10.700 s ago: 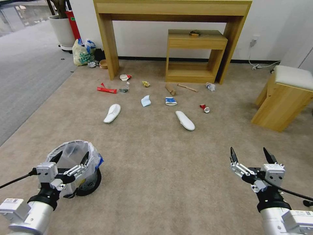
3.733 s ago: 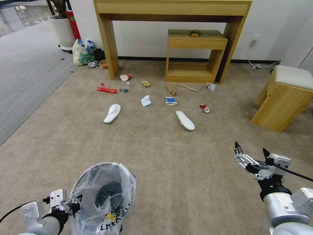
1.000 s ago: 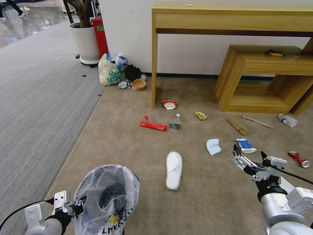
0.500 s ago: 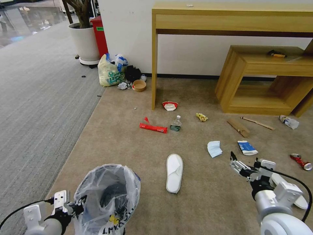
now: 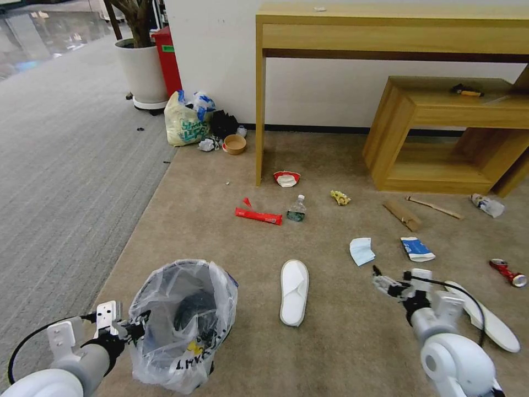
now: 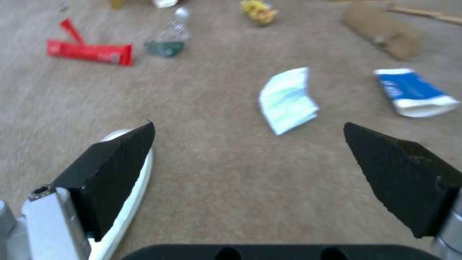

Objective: Pick up the trash bin and place the garbage on the floor into it.

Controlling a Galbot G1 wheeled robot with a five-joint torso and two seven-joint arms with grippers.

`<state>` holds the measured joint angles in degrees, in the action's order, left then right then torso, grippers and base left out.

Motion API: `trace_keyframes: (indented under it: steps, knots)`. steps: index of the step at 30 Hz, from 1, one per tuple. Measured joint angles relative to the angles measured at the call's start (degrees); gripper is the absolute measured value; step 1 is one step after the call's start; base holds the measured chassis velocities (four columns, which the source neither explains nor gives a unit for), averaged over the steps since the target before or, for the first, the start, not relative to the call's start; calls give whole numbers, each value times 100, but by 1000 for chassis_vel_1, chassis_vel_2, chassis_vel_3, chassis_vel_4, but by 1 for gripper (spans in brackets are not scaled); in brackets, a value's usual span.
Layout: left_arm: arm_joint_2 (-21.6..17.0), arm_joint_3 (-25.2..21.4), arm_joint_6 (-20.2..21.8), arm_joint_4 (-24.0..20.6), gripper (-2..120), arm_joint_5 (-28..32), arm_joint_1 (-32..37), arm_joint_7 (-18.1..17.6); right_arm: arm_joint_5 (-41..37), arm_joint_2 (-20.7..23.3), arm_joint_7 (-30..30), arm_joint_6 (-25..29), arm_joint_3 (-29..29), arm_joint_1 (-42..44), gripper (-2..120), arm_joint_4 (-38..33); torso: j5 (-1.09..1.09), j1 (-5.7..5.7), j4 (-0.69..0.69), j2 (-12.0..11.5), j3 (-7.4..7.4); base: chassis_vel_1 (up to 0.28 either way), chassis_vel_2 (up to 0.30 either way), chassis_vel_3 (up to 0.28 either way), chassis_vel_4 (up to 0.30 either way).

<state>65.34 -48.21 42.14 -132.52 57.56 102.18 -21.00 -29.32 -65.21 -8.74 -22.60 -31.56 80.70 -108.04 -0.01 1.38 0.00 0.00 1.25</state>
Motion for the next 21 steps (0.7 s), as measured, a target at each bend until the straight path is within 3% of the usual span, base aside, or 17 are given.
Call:
trace_keyframes:
  steps: [7,8,11,15,21]
  knots:
    - [6,-37,0,19,0,3,19,-22,-101,158,190,158,842,-838,100,777,-1,0,-1,0,0,0,0,0,0]
    - [22,-46,0,-8,0,4,64,-84,-124,-83,200,184,1484,-1494,100,1446,-1,0,0,0,0,0,0,0,0]
    - [35,-53,0,-38,0,6,101,-112,-82,-376,202,246,1894,-1902,100,2041,-1,1,0,0,0,0,0,0,0]
    - [19,-86,0,-54,0,9,165,-130,37,-674,208,305,2333,-2355,100,2757,-3,0,0,0,0,0,0,0,0]
    - [21,-107,0,-54,0,9,166,-142,20,-891,176,164,2516,-2710,100,3316,-5,0,-1,0,0,0,0,0,0]
